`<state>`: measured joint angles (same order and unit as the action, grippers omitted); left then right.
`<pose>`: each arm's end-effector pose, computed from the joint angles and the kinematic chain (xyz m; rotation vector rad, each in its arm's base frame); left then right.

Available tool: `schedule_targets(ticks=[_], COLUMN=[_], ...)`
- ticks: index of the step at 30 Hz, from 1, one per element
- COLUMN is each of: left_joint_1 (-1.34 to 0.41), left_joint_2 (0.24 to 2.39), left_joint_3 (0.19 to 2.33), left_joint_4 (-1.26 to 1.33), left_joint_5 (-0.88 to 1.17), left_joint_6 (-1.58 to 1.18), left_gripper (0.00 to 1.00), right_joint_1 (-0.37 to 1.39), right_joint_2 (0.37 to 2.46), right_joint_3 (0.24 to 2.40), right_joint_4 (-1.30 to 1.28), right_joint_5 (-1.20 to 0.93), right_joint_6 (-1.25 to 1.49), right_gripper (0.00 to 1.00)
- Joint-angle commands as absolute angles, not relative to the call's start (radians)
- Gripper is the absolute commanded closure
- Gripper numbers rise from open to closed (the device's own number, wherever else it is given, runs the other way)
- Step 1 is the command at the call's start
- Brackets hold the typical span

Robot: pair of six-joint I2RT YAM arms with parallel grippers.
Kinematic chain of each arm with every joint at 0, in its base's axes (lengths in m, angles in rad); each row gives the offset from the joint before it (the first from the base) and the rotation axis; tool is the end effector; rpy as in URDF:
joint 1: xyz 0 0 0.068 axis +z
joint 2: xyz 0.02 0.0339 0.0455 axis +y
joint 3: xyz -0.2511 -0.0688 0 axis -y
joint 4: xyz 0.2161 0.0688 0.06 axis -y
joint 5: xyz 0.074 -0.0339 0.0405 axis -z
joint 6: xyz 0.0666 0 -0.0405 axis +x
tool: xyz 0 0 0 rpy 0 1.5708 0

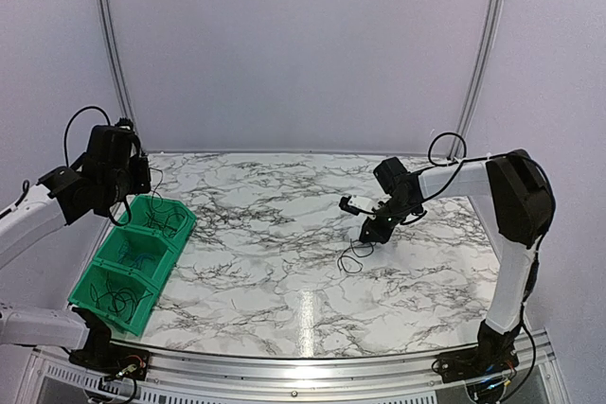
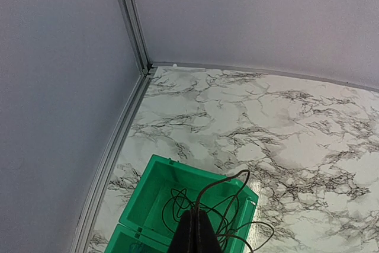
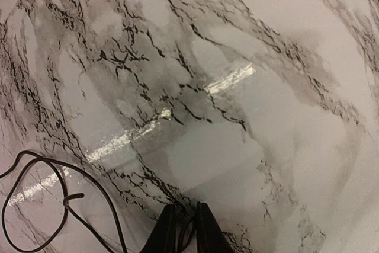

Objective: Untangle the cables

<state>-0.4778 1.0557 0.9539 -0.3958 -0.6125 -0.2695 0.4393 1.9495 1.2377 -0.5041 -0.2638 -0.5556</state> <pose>0.2221 -0.0719 0.3084 -0.1613 1.9685 0.1500 0.3218 0.1704 0.1214 -1.3717 2.3889 0.3360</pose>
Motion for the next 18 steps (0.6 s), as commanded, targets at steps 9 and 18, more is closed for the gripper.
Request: schedule_targets(ticks=[9, 18], left_joint_1=[-0.342, -0.291], left_joint_2=[1.128, 1.163], left_joint_3=[1.003, 0.906], left_joint_4=[-0.285, -0.290], left_joint_5=[-0.513, -0.539], left_joint_6=[-0.205, -0.250], left_gripper=[1.00, 1.00], right_joint_1=[0.434, 0.434], right_joint_2=[2.005, 2.009], right_joint_3=[1.215, 1.218], right_joint_4=[-0.594, -0.602], right_joint_5=[-0.172, -0.173], right_joint_6=[-0.568, -0.569], right_gripper=[0.86, 0.86])
